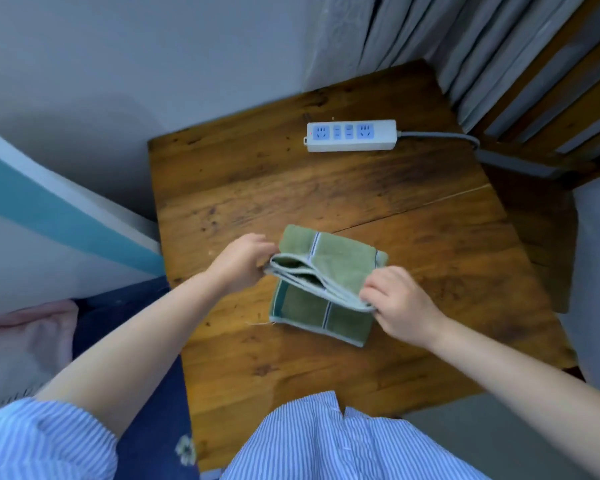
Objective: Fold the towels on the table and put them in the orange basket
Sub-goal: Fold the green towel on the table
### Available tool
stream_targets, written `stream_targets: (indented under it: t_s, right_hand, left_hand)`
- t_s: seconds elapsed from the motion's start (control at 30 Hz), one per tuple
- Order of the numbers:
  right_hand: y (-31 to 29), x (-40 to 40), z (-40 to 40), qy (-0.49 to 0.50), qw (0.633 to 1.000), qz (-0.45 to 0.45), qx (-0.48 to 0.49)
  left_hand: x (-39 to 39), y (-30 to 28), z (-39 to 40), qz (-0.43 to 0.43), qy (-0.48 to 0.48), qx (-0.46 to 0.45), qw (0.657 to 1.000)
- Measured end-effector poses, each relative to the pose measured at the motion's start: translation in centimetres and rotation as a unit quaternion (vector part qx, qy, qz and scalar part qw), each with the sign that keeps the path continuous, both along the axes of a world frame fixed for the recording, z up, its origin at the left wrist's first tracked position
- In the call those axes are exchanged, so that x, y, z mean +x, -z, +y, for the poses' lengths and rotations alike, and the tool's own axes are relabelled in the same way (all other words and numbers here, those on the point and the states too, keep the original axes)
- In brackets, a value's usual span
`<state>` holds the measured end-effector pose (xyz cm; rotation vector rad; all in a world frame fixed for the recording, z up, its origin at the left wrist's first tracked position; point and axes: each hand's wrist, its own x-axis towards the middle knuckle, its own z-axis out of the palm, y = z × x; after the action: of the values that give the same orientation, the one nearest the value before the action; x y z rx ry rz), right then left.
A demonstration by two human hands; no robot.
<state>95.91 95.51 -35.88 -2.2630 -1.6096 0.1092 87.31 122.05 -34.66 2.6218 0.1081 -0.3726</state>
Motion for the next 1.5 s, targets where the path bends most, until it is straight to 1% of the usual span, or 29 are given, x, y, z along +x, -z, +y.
stream_targets:
  t_s: [0.07, 0.2, 0.27, 0.37, 0.4, 0.43, 0.47, 0.5, 0.53, 0.6, 0.67, 0.73, 0.77, 0.83, 0.87, 0.9, 0.93, 1.0, 1.07, 1.13, 1.17, 1.2, 1.23, 1.3, 1.33, 1.37, 1.4, 1.47, 1.5]
  right_hand:
    - [1.5, -2.1, -1.0, -0.006, 1.0, 0.003, -0.004]
    - [4.0, -4.6, -1.4, 0.003, 0.999, -0.005, -0.036]
    - [5.1, -5.3, -1.3, 0.018, 0.997, -0.012, -0.067]
    - [6.3, -5.9, -1.8, 0.033, 0.993, -0.009, -0.113]
    - [6.5, -6.2, -2.2, 0.024, 0.993, -0.013, -0.112]
    - [6.2, -6.5, -2.5, 0.016, 0.994, -0.005, -0.105]
    - [5.7, -6.3, -2.8, 0.014, 0.996, 0.004, -0.085]
    - [5.2, -6.1, -2.9, 0.027, 0.997, 0.024, -0.063]
    - [4.8, -5.7, -2.9, 0.058, 0.997, 0.036, -0.042]
    - [4.3, -3.8, -2.4, 0.135, 0.989, 0.03, -0.044]
    - [3.9, -1.8, -0.7, 0.187, 0.978, 0.005, -0.092]
    - [3.7, -1.1, 1.8, 0.184, 0.967, -0.008, -0.176]
    - [3.9, -1.2, 2.9, 0.172, 0.964, 0.001, -0.202]
    - [5.4, -1.3, 4.3, 0.15, 0.945, 0.024, -0.289]
    - [6.5, -1.6, 4.2, 0.152, 0.944, 0.016, -0.292]
    - [7.6, -1.2, 4.1, 0.144, 0.952, -0.008, -0.272]
    - [8.3, -1.2, 3.8, 0.142, 0.946, 0.013, -0.291]
    - [8.2, -0.1, 3.2, 0.129, 0.94, 0.052, -0.31]
    - [8.7, 1.5, 1.1, 0.16, 0.931, 0.057, -0.322]
    - [8.9, 3.5, -1.1, 0.208, 0.914, 0.095, -0.334]
    - [8.8, 4.4, -1.9, 0.21, 0.916, 0.119, -0.321]
    - [8.3, 4.9, -2.5, 0.193, 0.924, 0.126, -0.306]
    - [7.6, 5.0, -2.8, 0.141, 0.944, 0.089, -0.285]
    - [7.5, 5.0, -3.0, 0.004, 0.971, 0.025, -0.237]
    - [7.7, 5.1, -2.9, -0.075, 0.968, 0.001, -0.238]
    - [7.6, 5.4, -2.4, -0.125, 0.96, -0.016, -0.251]
    - [7.4, 5.9, -1.6, -0.142, 0.956, -0.03, -0.255]
    - [7.4, 7.1, -0.3, -0.196, 0.948, -0.055, -0.246]
    - [7.1, 7.6, 0.3, -0.229, 0.935, -0.069, -0.261]
  left_hand:
    - [-2.7, 1.4, -0.9, -0.011, 0.03, 0.036, 0.999]
    - [-5.3, 3.3, -2.8, 0.007, -0.007, 0.093, 0.996]
    - [-5.3, 3.4, -3.7, 0.048, -0.049, 0.134, 0.989]
    - [-5.6, 4.1, -4.9, 0.149, -0.106, 0.164, 0.969]
    - [-5.9, 4.1, -5.3, 0.146, -0.132, 0.152, 0.968]
    - [-6.2, 4.0, -5.7, 0.119, -0.146, 0.149, 0.971]
    - [-6.2, 4.1, -6.3, 0.07, -0.16, 0.13, 0.976]
    - [-6.1, 4.0, -6.8, 0.051, -0.156, 0.103, 0.981]
    - [-5.6, 4.4, -7.2, 0.025, -0.145, 0.09, 0.985]
    - [-3.9, 4.7, -8.4, -0.016, -0.143, 0.072, 0.987]
    - [-1.7, 5.3, -9.7, -0.039, -0.131, 0.076, 0.988]
    - [-0.2, 6.5, -10.5, -0.015, -0.145, 0.09, 0.985]
    - [0.2, 6.9, -10.7, 0.003, -0.159, 0.098, 0.982]
    - [0.5, 7.6, -10.5, 0.034, -0.197, 0.104, 0.974]
    - [0.1, 7.8, -10.3, 0.068, -0.204, 0.108, 0.971]
    - [0.0, 8.6, -10.0, 0.116, -0.204, 0.105, 0.966]
    - [-0.6, 9.2, -9.8, 0.142, -0.201, 0.09, 0.965]
    - [-1.6, 10.0, -9.3, 0.141, -0.202, 0.084, 0.965]
    - [-1.7, 10.1, -9.0, 0.144, -0.202, 0.074, 0.966]
    - [-1.6, 9.7, -8.8, 0.134, -0.198, 0.119, 0.964]
    - [-1.7, 9.5, -8.7, 0.129, -0.197, 0.139, 0.962]
    - [-1.9, 9.1, -8.6, 0.136, -0.199, 0.146, 0.959]
    - [-2.4, 8.9, -9.1, 0.112, -0.207, 0.142, 0.962]
    - [-2.9, 8.4, -10.3, 0.024, -0.208, 0.145, 0.967]
    - [-3.1, 8.2, -11.0, -0.007, -0.208, 0.133, 0.969]
    - [-3.4, 8.2, -12.1, -0.015, -0.198, 0.11, 0.974]
    - [-3.3, 8.1, -13.0, -0.003, -0.179, 0.091, 0.98]
    - [-3.6, 7.2, -14.8, 0.085, -0.174, 0.055, 0.98]
    - [-3.6, 6.9, -15.4, 0.113, -0.178, 0.045, 0.976]
